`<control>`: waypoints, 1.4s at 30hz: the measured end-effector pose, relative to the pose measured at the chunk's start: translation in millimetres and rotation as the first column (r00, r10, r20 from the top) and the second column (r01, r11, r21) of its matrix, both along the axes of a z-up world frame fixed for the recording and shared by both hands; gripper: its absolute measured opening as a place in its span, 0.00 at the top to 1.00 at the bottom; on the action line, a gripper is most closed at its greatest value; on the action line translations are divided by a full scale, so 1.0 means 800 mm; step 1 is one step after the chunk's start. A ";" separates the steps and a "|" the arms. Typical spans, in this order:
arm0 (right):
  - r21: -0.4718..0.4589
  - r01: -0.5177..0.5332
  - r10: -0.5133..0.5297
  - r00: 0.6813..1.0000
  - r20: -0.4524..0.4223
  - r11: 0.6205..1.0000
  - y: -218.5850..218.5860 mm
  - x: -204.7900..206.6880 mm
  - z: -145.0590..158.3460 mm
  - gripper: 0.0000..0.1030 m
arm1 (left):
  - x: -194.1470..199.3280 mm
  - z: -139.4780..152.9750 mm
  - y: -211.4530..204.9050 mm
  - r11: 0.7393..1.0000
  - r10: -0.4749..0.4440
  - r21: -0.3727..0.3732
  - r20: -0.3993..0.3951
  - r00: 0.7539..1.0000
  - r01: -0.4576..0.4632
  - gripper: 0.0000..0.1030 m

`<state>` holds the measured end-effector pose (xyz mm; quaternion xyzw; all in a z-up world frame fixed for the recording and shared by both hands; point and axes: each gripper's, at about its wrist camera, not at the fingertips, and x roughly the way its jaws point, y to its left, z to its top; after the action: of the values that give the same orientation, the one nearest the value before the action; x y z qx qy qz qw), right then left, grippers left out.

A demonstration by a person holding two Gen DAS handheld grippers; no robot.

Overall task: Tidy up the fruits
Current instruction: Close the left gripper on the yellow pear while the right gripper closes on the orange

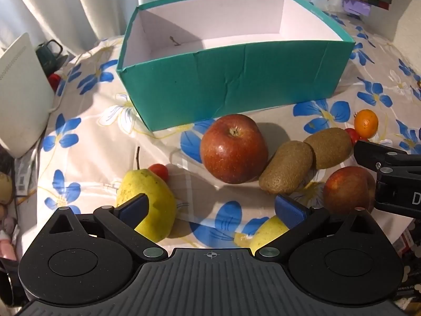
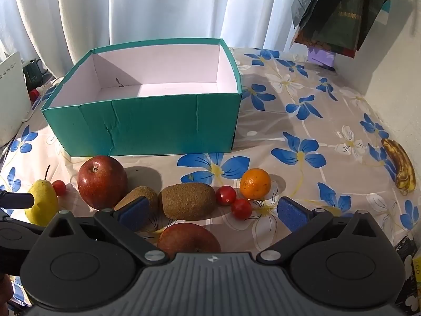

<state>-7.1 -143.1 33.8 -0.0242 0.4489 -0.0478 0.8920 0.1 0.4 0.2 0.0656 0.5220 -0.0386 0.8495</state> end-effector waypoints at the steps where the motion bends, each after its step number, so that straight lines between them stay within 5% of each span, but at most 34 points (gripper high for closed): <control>1: 0.004 0.001 -0.001 1.000 0.002 1.000 -0.001 0.000 0.000 0.00 | 0.000 0.000 0.000 1.000 0.000 0.005 0.003 1.000 0.000 0.00; 14: 0.042 0.003 -0.003 1.000 0.005 0.999 -0.007 0.000 -0.003 0.00 | -0.008 0.011 0.038 0.996 0.006 -0.087 0.095 0.996 0.002 0.00; 25: 0.057 0.002 -0.001 1.000 -0.024 0.998 -0.011 0.011 -0.017 0.00 | -0.007 -0.002 0.065 0.983 0.001 -0.182 0.079 0.997 0.013 0.00; 42: 0.077 0.006 0.000 0.997 -0.080 0.997 -0.014 0.037 -0.039 0.00 | 0.022 -0.031 0.080 0.992 0.008 -0.126 0.012 1.000 -0.006 0.04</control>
<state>22.5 -154.2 2.9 0.0090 0.4858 -0.0308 0.8735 18.0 64.4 -24.5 0.0104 0.5137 -0.0679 0.8552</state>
